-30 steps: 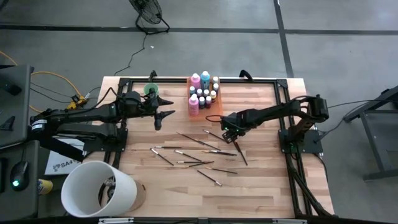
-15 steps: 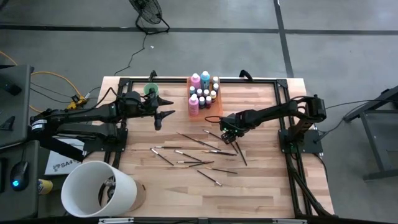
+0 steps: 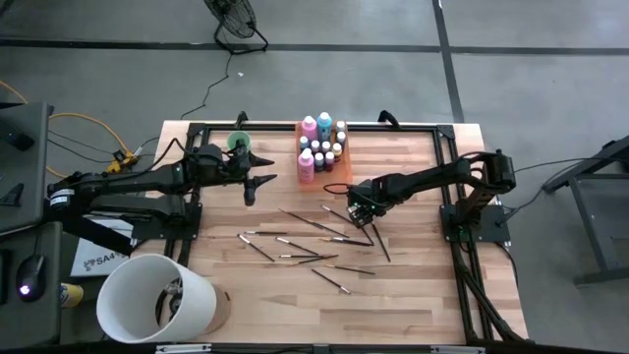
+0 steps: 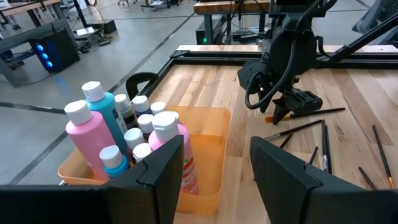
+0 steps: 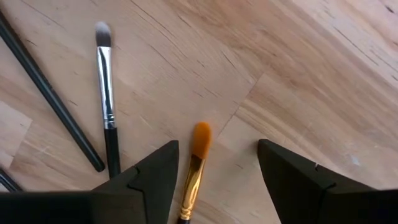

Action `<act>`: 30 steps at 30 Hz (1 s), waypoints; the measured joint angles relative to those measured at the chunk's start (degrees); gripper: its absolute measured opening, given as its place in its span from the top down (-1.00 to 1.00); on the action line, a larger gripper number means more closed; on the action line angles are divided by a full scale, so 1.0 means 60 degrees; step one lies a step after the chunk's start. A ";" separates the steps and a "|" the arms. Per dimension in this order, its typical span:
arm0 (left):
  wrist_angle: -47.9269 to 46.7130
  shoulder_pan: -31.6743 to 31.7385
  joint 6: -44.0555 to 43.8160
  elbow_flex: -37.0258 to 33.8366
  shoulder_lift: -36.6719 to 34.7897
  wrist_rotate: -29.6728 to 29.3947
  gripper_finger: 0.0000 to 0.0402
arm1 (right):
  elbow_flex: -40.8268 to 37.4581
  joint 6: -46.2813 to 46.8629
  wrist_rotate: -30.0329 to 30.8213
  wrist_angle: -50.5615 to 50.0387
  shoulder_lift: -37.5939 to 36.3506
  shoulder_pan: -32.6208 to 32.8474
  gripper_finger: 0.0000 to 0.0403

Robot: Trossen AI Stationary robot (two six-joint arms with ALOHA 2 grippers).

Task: Pick & Place Paint Supplies
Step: Put the orange paintbrush into the cup

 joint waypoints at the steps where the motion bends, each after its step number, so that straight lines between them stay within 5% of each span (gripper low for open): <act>1: 0.0000 -0.0001 0.0003 0.0000 0.0000 0.0000 0.11 | -0.0002 0.0001 0.0000 0.0000 0.0000 0.0000 -0.04; 30: 0.0000 -0.0002 -0.0053 0.0000 0.0000 0.0000 0.11 | -0.0006 -0.0516 -0.0831 0.0553 0.0007 0.0000 0.96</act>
